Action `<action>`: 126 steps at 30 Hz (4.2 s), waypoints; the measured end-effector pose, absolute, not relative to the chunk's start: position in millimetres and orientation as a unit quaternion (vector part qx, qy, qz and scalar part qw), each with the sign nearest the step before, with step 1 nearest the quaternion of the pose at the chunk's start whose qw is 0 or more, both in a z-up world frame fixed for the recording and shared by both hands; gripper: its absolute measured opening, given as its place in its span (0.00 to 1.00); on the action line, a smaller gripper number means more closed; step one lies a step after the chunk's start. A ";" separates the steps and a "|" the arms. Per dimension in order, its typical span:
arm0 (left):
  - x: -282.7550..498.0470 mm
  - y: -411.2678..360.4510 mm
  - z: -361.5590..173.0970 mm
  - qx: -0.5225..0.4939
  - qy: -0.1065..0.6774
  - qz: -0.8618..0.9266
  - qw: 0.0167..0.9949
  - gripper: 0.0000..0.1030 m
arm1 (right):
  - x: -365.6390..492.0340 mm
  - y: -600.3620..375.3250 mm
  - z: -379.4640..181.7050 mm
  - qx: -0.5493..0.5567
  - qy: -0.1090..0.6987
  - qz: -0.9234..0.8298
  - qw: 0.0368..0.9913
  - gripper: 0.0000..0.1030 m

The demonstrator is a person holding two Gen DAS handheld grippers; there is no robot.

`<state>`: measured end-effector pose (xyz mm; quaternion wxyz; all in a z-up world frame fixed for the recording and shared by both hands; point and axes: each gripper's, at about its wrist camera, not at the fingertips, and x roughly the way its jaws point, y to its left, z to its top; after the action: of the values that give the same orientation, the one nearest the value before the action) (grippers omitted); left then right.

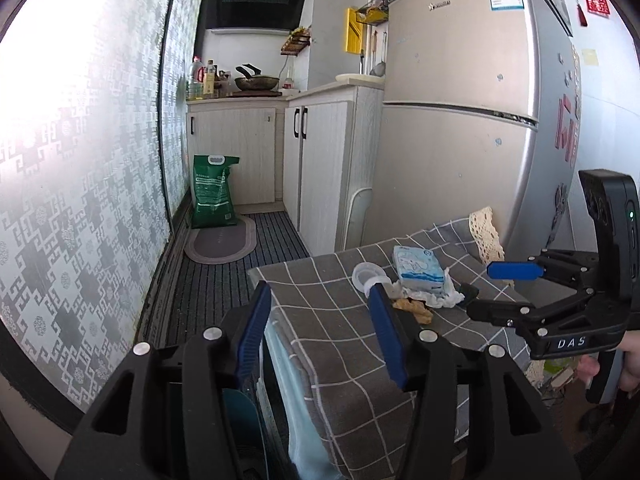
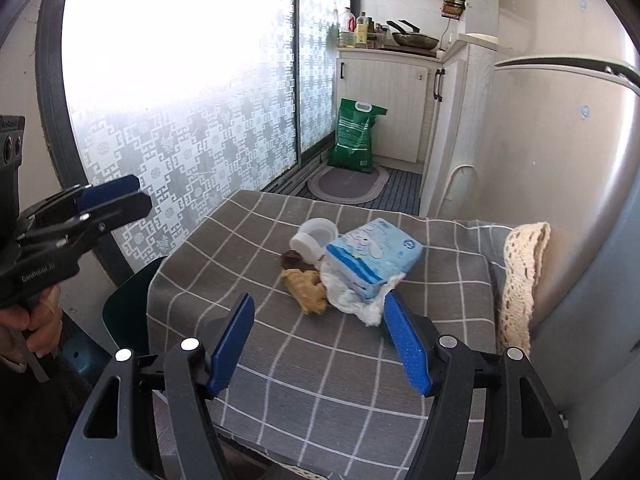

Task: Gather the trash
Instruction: 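Move both grippers back over the table, then grasp the bread crust with the left gripper while the right gripper grasps the avocado skin, then carry the bread crust and avocado skin over the teal bin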

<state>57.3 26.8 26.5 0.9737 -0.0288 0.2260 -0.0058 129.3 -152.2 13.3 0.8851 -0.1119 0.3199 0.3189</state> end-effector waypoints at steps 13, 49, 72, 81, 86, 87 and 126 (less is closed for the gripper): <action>101.2 -22.5 -15.1 -0.015 0.312 -0.077 0.947 0.60 | 139.1 -192.1 2.1 -0.081 0.331 0.309 0.888 0.61; 151.7 -35.7 -32.8 -0.043 0.336 -0.083 0.937 0.49 | 141.3 -206.6 -12.8 -0.084 0.353 0.316 0.877 0.53; 116.6 -9.3 -17.9 -0.071 0.310 -0.110 0.942 0.49 | 162.4 -178.2 -28.7 -0.139 0.357 0.275 0.882 0.36; 102.9 15.8 -11.2 -0.078 0.300 -0.098 0.946 0.49 | 167.8 -161.5 -28.3 -0.160 0.363 0.264 0.879 0.25; 94.0 36.9 -8.1 -0.089 0.296 -0.083 0.947 0.49 | 166.3 -161.4 -12.0 -0.160 0.360 0.240 0.887 0.26; 91.5 40.4 -6.9 -0.090 0.294 -0.081 0.948 0.49 | 164.1 -161.1 -6.5 -0.159 0.355 0.238 0.890 0.26; 34.1 178.5 -118.2 -0.101 0.428 0.051 0.897 0.49 | 90.4 57.5 -1.2 -0.187 0.372 0.427 0.803 0.26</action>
<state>34.1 178.5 -118.2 0.8968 -0.1007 0.4277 0.0513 90.4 57.5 -1.2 0.8028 -0.1865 0.3718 0.4272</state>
